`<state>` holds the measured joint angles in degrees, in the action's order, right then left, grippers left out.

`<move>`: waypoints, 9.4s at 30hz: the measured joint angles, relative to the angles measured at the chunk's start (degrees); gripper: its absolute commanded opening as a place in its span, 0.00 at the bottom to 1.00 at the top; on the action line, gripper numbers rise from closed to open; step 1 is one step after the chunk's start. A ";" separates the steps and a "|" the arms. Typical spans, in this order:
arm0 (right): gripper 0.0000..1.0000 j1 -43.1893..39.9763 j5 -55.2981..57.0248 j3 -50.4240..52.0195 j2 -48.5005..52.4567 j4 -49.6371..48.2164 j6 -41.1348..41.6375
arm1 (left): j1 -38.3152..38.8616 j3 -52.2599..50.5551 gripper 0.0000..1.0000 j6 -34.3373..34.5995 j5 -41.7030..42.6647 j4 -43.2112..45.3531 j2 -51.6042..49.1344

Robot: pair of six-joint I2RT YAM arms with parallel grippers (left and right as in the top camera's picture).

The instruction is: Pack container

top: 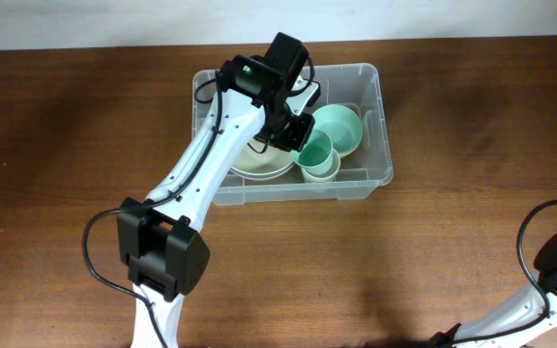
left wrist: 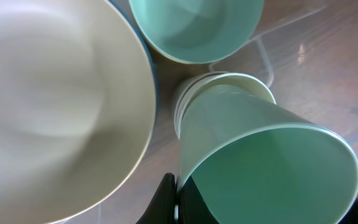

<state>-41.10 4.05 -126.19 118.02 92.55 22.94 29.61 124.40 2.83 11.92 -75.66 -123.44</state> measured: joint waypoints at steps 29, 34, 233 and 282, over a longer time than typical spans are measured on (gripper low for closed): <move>0.98 0.00 0.00 0.00 0.00 0.02 -0.02 | -8.33 10.91 0.84 -0.83 -9.81 -4.17 0.00; 0.99 0.00 0.00 0.00 0.00 0.02 -0.02 | -16.24 17.79 0.96 -0.83 -11.82 -9.99 0.24; 0.99 0.00 0.02 0.00 0.00 0.00 -0.04 | -29.66 -123.78 1.00 -16.11 -6.84 71.82 122.53; 0.99 38.45 1.44 122.14 -103.06 -111.12 -9.79 | -29.66 -123.75 1.00 -16.11 -7.04 71.80 122.49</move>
<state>-2.66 5.50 -4.05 14.96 -18.57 13.15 -0.05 0.64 -13.28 4.89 -3.86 -0.95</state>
